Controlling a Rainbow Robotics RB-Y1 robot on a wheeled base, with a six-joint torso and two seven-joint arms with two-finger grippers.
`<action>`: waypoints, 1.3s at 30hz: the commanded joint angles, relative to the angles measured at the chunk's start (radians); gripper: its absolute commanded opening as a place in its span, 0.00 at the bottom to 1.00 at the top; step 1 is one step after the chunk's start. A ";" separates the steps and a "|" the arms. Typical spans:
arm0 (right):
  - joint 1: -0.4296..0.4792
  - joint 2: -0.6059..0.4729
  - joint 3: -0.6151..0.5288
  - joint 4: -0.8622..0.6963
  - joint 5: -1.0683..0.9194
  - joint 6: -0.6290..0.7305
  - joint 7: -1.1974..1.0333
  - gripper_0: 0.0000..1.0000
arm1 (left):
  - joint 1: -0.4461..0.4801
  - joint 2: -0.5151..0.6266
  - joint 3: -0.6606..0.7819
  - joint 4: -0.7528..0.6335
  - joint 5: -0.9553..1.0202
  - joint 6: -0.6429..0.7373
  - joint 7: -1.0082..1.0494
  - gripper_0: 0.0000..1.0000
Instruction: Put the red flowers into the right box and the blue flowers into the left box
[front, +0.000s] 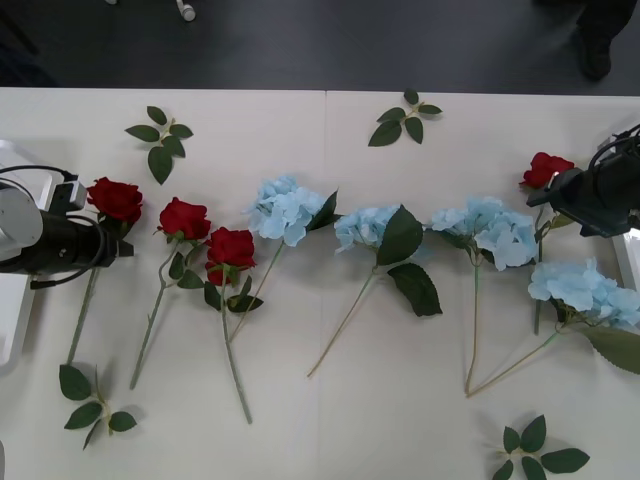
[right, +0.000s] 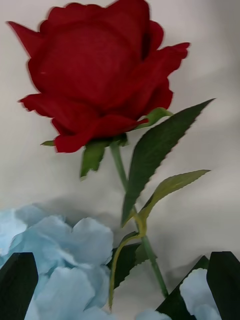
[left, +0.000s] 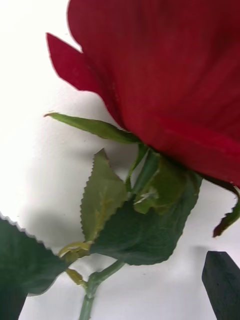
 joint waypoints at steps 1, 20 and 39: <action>-0.012 0.032 -0.005 0.047 0.017 -0.001 -0.044 1.00 | -0.025 0.002 -0.017 -0.001 -0.009 -0.015 0.009 1.00; -0.012 0.150 0.079 0.217 0.115 -0.115 -0.038 1.00 | -0.034 -0.010 -0.019 0.025 0.012 -0.041 0.005 0.00; -0.012 0.153 0.096 0.213 0.166 -0.090 -0.013 0.00 | 0.039 0.010 0.150 -0.243 0.334 0.102 -0.058 0.00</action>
